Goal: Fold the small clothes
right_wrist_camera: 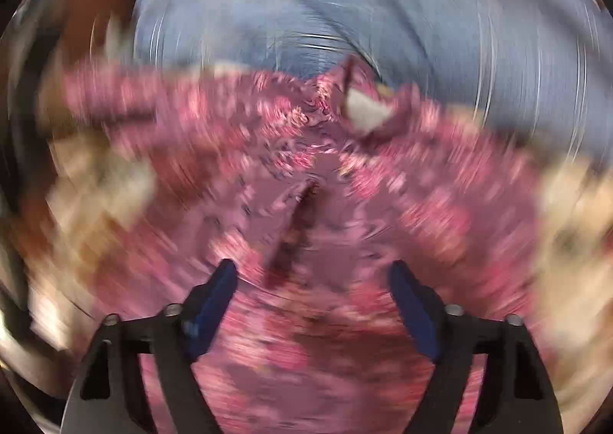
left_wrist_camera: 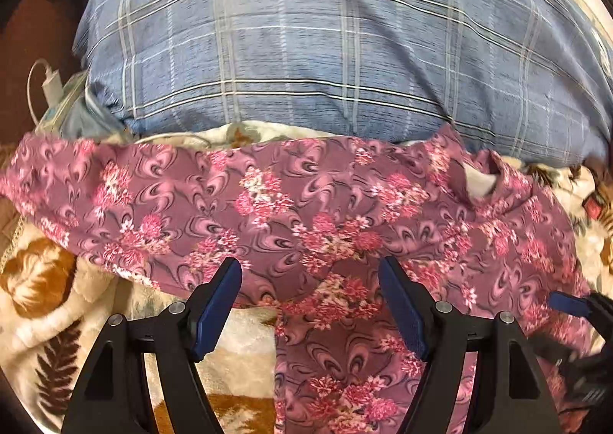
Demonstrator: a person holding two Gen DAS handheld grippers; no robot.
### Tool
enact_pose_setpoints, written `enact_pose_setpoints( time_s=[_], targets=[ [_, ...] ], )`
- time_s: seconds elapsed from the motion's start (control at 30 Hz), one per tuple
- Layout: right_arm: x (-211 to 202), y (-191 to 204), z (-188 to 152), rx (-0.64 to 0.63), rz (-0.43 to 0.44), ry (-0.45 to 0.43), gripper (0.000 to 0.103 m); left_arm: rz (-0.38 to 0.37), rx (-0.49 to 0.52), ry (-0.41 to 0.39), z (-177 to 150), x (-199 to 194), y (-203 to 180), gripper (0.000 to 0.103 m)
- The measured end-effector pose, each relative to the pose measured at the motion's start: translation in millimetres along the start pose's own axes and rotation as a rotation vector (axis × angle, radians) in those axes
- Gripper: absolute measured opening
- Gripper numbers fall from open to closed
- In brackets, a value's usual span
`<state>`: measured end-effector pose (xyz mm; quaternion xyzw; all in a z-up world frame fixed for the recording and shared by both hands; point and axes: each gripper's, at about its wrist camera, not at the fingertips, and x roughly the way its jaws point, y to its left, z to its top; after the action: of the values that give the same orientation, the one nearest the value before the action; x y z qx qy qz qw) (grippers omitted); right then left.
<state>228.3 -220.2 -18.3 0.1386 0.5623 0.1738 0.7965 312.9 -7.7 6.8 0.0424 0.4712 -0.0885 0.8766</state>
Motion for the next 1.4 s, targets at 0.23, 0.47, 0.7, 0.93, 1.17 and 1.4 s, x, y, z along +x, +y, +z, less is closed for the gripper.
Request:
enact_pose_setpoints(
  time_s=[0.23,0.47,0.7,0.93,1.17,1.4],
  targets=[
    [48.0,-7.8,-0.1,0.224,0.227,0.036,0.031,-0.007,-0.066,0.035,1.7,3.6,18.0,0.074],
    [49.5,66.8,35.0,0.071,0.254,-0.11,0.004,0.081,-0.131,0.01,3.3,-3.3,50.2,0.074],
    [104.4,134.0,23.4,-0.052,0.332,0.121,0.013,0.132,-0.183,-0.005,0.6,-10.9,64.7,0.074],
    [6.3,25.4,-17.0,0.176,0.256,-0.1,0.045,0.055,-0.066,0.093,-1.8,9.3,32.7,0.074],
    [-29.5,-106.9,-74.0,0.605,0.18,-0.204,0.047,-0.058,-0.017,0.104,-4.0,-10.2,13.2,0.074],
    [-0.6,-144.4,-75.7,0.784,0.202,-0.287,0.048,0.033,0.017,0.203,-52.3,-7.9,-1.9,0.074]
  ],
)
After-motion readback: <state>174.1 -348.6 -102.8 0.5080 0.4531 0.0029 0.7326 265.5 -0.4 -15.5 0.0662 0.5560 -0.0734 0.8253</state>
